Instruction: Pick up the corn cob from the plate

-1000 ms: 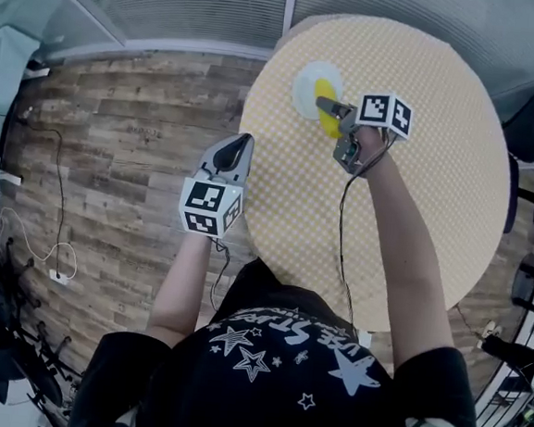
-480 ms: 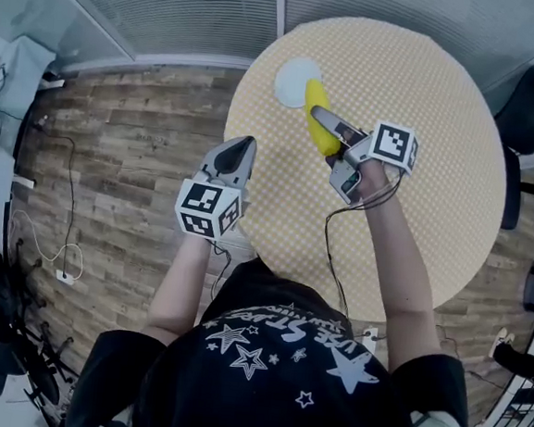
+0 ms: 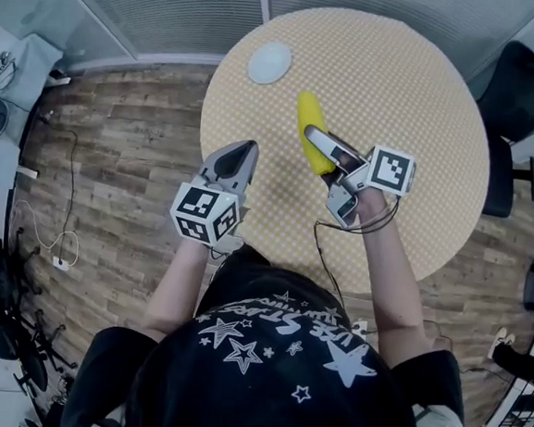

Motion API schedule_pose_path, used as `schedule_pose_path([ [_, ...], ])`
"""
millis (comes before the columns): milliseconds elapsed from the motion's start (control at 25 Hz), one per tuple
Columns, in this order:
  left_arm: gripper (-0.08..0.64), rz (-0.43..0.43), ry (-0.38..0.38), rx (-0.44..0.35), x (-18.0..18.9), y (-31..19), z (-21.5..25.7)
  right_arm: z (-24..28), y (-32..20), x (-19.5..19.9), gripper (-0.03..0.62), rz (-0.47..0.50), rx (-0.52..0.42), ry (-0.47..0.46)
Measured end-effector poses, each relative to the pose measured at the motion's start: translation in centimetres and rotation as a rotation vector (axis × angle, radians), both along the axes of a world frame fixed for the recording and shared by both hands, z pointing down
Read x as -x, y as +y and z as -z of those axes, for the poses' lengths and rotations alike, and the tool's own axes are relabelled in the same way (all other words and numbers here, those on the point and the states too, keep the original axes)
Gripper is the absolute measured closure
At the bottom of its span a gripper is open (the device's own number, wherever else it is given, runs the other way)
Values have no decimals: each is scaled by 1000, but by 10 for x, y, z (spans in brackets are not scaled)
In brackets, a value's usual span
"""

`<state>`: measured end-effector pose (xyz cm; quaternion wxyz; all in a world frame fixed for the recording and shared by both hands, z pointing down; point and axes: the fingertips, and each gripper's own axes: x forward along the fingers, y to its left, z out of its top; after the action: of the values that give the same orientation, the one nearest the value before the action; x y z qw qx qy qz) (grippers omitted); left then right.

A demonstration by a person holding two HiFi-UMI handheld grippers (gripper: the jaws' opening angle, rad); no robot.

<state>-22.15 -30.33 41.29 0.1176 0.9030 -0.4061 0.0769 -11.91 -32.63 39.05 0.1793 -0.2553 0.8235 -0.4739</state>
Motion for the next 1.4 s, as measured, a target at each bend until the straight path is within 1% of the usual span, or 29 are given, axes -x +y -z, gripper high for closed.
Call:
schedule_pose_path([
  [160, 551, 12, 7, -18, -30, 36, 7, 1, 48, -18, 328, 25, -25, 41],
  [360, 551, 34, 15, -34, -53, 71, 11, 8, 88, -34, 328, 37, -80, 68],
  [560, 551, 55, 33, -16, -71, 98, 5, 7, 120, -53, 328, 50, -113, 82],
  [640, 551, 48, 34, -7, -78, 104, 3, 3, 127, -58, 328, 49, -105, 90],
  [840, 551, -1, 24, -8, -88, 113, 2, 2, 139, -76, 328, -17, -104, 75],
  [1000, 551, -31, 23, -28, -85, 109, 9, 5, 142, -84, 328, -79, -112, 60],
  [1120, 551, -48, 33, -23, -83, 104, 12, 7, 141, -85, 328, -115, -116, 89],
  [1240, 551, -88, 35, -10, -85, 109, 12, 5, 146, -92, 328, -162, -85, 95],
  [1400, 551, -117, 21, -31, -86, 111, 20, 16, 149, -94, 328, -183, -103, 102],
])
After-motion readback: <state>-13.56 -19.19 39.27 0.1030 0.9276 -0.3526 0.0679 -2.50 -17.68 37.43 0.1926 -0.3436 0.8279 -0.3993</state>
